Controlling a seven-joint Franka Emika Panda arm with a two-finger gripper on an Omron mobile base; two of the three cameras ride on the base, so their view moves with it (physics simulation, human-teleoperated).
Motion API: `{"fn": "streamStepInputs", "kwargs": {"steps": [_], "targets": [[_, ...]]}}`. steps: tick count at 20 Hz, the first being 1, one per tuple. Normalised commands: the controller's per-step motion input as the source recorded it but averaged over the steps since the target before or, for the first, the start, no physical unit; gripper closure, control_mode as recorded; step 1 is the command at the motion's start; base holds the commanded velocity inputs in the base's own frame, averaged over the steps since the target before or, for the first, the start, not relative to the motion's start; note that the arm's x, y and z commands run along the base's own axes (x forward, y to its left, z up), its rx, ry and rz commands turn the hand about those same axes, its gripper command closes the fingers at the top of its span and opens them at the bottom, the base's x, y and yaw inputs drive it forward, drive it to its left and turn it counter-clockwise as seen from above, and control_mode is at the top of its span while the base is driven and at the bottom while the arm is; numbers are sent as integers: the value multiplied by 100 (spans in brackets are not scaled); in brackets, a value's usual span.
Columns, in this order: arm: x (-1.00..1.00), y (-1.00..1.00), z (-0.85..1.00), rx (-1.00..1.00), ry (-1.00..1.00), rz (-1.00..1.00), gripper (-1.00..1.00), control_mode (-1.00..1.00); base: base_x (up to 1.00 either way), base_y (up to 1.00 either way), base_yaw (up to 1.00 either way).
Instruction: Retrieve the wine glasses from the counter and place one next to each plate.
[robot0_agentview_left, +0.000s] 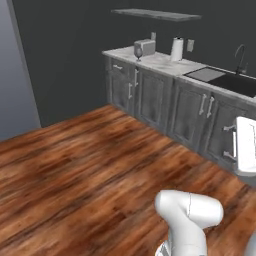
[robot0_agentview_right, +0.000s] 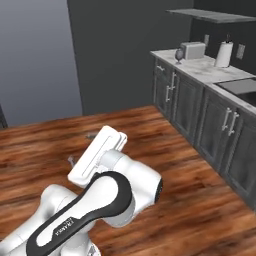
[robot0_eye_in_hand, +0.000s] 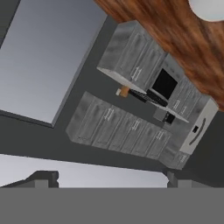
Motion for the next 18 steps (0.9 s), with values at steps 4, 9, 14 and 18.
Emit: {"fn": "streamStepInputs", "kwargs": {"steps": [4, 9, 14, 18], "targets": [[0, 0, 0, 0, 0, 0, -100, 100, 100, 0, 0], [0, 0, 0, 0, 0, 0, -100, 100, 100, 0, 0], [0, 0, 0, 0, 0, 0, -100, 100, 100, 0, 0], [0, 0, 0, 0, 0, 0, -100, 100, 100, -4, 0]]}}
